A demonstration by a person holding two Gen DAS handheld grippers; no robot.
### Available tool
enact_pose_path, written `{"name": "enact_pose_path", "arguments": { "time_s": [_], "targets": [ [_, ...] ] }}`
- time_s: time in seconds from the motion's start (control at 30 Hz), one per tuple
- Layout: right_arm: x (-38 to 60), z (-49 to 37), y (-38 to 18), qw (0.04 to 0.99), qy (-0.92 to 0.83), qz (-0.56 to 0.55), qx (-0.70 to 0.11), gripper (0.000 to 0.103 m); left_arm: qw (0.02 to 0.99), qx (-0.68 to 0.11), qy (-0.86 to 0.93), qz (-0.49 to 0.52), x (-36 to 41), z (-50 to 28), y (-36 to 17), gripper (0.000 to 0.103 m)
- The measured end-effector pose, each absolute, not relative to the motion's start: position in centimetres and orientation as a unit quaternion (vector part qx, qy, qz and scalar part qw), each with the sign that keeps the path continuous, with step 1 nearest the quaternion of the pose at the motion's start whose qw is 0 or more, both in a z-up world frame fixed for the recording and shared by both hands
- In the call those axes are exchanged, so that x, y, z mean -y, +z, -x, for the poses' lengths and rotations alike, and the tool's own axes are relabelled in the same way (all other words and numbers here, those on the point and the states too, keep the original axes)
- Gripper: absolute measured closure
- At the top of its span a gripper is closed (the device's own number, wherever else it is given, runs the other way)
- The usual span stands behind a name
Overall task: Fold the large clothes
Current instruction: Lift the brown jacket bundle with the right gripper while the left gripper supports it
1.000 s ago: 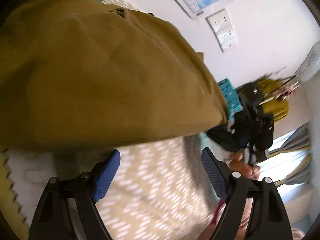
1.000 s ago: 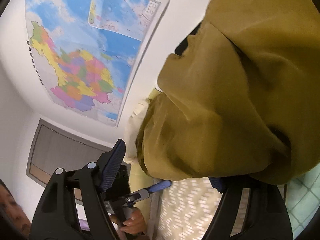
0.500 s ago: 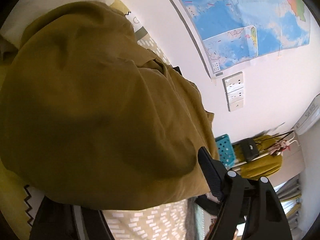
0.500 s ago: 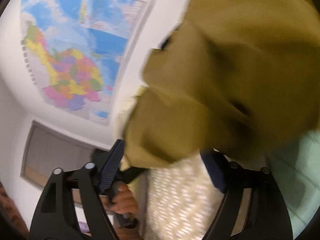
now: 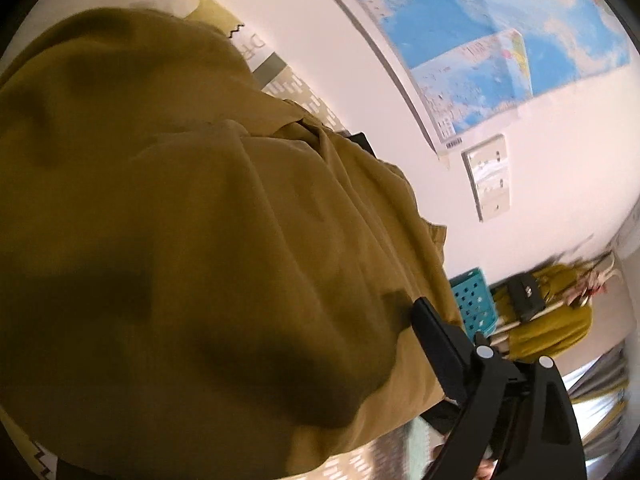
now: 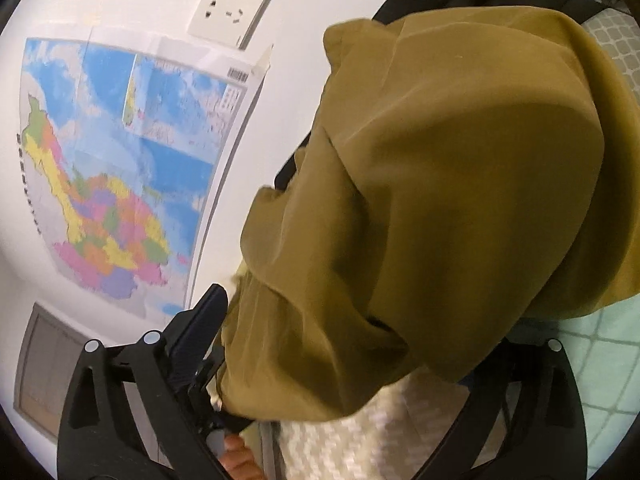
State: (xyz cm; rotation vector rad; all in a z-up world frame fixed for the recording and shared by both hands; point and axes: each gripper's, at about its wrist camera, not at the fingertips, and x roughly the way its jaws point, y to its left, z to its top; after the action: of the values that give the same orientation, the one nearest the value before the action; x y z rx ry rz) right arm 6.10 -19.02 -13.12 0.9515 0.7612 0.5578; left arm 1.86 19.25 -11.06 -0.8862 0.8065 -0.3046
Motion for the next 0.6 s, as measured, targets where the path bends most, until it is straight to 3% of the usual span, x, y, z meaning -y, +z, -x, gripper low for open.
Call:
{"name": "enact_pose_path", "arguments": {
  "time_s": [0.1,0.17,0.27,0.37,0.43,0.6],
  "targets": [
    [19.3,-6.6,-13.4,0.782,0.251,-0.455,-0.345,0.015,0.813,-0.398,-0.122,0.406,-19.0,-2.4,-11.2,0.024],
    [20.0,-7.2,-14.3,0.769,0.241,-0.477,-0.352,0.044,0.814,-0.406,-0.113,0.400,-19.2,-2.3,-11.4,0.039],
    [21.3,-7.7,-15.4,0.748,0.259,-0.493,-0.362,0.073,0.807,-0.408,-0.123,0.409,-19.7,-2.0,-11.5,0.057],
    [21.4,-7.0,-13.7,0.770,0.283,-0.449,-0.355,0.084,0.823,-0.395,-0.132,0.387,-19.7,-1.4,-10.4,0.073],
    [21.4,-6.0,-11.9,0.780,0.309,-0.424,-0.341,0.086,0.834,-0.376,-0.151,0.373,-20.0,-0.2,-9.1,0.078],
    [21.6,-1.4,-7.6,0.806,0.363,-0.334,-0.328,0.086,0.852,-0.367,-0.199,0.316,-19.9,4.8,-6.0,0.078]
  ]
}}
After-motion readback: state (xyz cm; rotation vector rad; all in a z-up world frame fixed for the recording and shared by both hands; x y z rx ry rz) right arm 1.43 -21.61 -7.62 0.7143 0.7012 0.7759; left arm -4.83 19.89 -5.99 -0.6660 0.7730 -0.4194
